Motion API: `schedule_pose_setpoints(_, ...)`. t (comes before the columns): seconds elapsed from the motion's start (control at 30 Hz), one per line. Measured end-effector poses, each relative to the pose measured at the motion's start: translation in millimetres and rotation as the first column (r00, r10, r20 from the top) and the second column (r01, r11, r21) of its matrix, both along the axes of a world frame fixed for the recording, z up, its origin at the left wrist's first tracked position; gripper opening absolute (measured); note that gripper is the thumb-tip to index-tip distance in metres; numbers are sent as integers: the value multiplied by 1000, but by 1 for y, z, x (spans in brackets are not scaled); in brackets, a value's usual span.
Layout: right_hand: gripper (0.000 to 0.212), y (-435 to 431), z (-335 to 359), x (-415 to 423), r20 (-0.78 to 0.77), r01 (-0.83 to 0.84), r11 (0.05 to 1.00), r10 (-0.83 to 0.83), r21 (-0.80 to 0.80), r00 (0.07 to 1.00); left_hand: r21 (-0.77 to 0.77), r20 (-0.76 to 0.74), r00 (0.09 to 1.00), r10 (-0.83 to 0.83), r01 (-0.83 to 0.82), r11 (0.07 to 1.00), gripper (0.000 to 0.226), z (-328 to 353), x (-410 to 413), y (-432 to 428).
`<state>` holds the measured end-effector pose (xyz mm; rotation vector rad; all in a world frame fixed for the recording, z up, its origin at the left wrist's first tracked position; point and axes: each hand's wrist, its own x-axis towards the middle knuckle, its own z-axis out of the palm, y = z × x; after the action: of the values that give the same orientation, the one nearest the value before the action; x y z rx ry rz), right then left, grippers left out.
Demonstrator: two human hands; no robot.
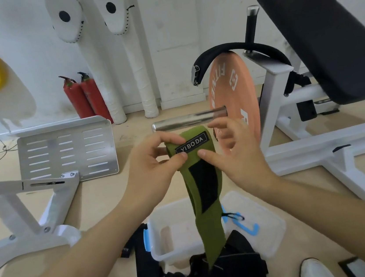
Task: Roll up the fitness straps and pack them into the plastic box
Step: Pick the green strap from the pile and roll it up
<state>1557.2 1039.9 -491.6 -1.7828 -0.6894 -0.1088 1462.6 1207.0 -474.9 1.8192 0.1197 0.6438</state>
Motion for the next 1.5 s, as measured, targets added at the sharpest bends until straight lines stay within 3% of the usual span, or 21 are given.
schedule_pose_setpoints(0.03,46,0,0,-4,136,78,997,-74,-27,988,33,23,998,51,-52,998,37,-1,2,-3)
schedule_pose_setpoints(0.1,49,2,0,-14,244,51,998,-43,-29,969,56,86,991,106,-111,992,38,0,4,-7)
schedule_pose_setpoints(0.27,67,6,2,-29,-131,-239,960,258,142,957,-34,78,997,-7,10,999,24,5,1,-17)
schedule_pose_setpoints(0.4,53,3,3,-21,-154,-249,920,305,304,940,-123,79,985,-151,160,979,30,6,-2,-25)
schedule_pose_setpoints(0.5,45,2,1,-12,-177,-199,910,278,365,944,-170,80,985,-152,164,972,28,7,-5,-26)
schedule_pose_setpoints(0.67,44,-5,5,-5,-161,-331,899,386,286,908,67,40,995,96,-98,993,25,4,-6,0)
schedule_pose_setpoints(0.73,44,-8,7,-5,-178,-418,875,465,246,867,67,-56,996,75,-71,995,35,4,-7,3)
schedule_pose_setpoints(0.8,43,-11,9,-6,-207,-484,847,526,220,825,-33,-177,982,-70,65,997,48,4,-7,4)
schedule_pose_setpoints(0.9,43,-15,14,-6,-244,-529,830,558,176,794,-190,-232,930,-287,245,951,42,3,-8,6)
schedule_pose_setpoints(1.0,49,-16,13,-6,-322,-510,841,541,182,777,-186,-198,937,-286,251,950,37,6,-9,6)
schedule_pose_setpoints(1.13,60,-9,6,-5,-361,-391,900,436,194,824,-171,-156,964,-214,187,967,36,6,-8,5)
schedule_pose_setpoints(1.27,49,-7,6,-2,-381,-354,911,410,211,829,-126,-78,989,-129,118,985,40,5,-6,6)
schedule_pose_setpoints(1.4,49,-3,6,-5,-443,-443,864,504,240,742,47,-8,998,-55,55,997,39,3,-4,7)
schedule_pose_setpoints(1.5,52,-1,9,-6,-448,-429,855,517,290,729,207,24,998,-51,45,977,39,0,-4,11)
